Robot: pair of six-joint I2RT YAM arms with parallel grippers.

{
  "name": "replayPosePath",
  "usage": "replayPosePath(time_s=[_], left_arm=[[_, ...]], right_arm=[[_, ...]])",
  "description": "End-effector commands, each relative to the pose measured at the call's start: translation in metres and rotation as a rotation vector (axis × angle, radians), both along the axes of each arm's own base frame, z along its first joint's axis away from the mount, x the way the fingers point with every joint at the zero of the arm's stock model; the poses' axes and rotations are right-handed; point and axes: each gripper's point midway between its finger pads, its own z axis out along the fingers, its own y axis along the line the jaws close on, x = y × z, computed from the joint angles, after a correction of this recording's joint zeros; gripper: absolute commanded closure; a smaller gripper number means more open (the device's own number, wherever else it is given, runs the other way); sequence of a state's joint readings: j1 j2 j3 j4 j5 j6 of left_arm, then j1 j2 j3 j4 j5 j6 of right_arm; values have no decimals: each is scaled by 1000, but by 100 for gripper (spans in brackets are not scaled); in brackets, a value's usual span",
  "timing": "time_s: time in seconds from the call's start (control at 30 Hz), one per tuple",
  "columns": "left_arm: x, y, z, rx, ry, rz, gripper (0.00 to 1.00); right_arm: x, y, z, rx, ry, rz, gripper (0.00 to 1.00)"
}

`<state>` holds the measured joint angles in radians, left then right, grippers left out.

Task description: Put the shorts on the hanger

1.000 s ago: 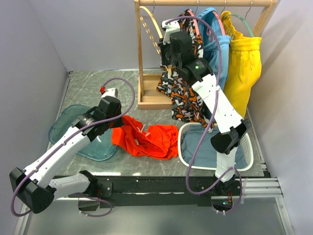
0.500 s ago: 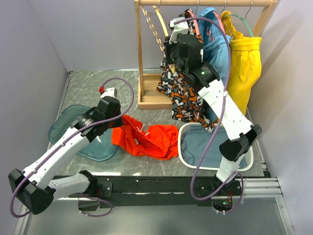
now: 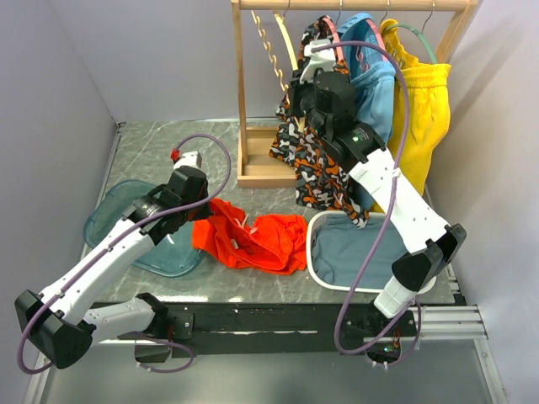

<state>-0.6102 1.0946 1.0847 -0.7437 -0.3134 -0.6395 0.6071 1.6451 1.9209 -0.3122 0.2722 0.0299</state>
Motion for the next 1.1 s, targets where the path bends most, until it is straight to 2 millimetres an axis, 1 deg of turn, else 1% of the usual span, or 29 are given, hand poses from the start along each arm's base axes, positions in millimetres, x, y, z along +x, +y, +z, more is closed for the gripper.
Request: replayPosePath(time_s=[0.0,0.03,0.1,0.13,0.2,0.23,0.27,0.3,0.33,0.4,0.43,0.5,0.53,0.57,0.6,0.63,0.67,0.7,0.73,0.77,0.8,0.83,0.87,0.9,0.93,1.0,1.03,1.07], left_arm=[[9,1,13,-16,-58,25,99],[9,2,13,-12,-58,31,99],[10,2,14,-15,-56,36,99],[11,2,15,-18,-59,38,99],[11,1,14,-18,-55,41,99],[12,2,14,-18,-56,48,99],[13,1,13,-14,-52,49,99],[14,1,12,-14,-51,55,99],[15,2,11,-13,-49,62,99],[18,1,9,-11,-46,75,99],[19,0,9,-11,-43,77,99],[24,-2,7,-8,-36,88,99],[25,-2,7,-6,-34,94,99],[29,-3,8,-2,-32,102,99],[32,-3,9,-3,-31,110,99],[34,-3,8,0,-26,112,99],[40,-6,8,3,-18,115,99],[43,-5,8,9,-13,121,99],[47,-5,3,26,5,127,99],[51,-6,6,25,4,131,99],[54,-5,6,28,11,134,99],[57,-5,2,38,23,138,99],[60,-5,3,40,22,145,99],[63,-3,3,43,23,150,99],[65,-2,1,49,31,153,99],[70,3,1,56,33,160,99],[71,3,0,57,35,159,99],[72,3,-1,60,35,153,99]], right_arm=[[-30,-8,62,129,-138,19,100],[-35,-11,64,133,-139,10,100],[-40,-11,58,131,-123,6,100],[-47,-13,61,147,-125,10,100],[-54,-14,53,146,-96,14,100],[-61,-15,56,165,-87,23,100],[-65,-14,53,168,-74,29,100],[-70,-15,47,160,-48,31,100],[-79,-19,50,174,-44,31,100],[-93,-17,37,161,-2,32,100],[-108,-24,42,178,-8,39,100],[-126,-24,23,175,54,54,100],[-143,-34,29,201,50,65,100],[-152,-35,12,192,87,77,100],[-166,-33,2,211,130,107,100],[-188,-44,8,251,120,144,100],[-197,-44,-10,244,160,166,100],[-214,-42,-22,257,210,214,100],[-230,-50,-32,272,226,241,100],[-241,-52,-39,275,248,270,100],[-259,-57,-47,286,282,313,100],[-265,-57,-66,269,324,324,100],[-274,-58,-76,263,355,350,100],[-284,-62,-78,279,362,373,100],[-292,-59,-92,266,402,405,100],[-305,-61,-102,266,427,448,100],[-311,-57,-113,251,461,481,100],[-314,-58,-118,247,472,488,100]])
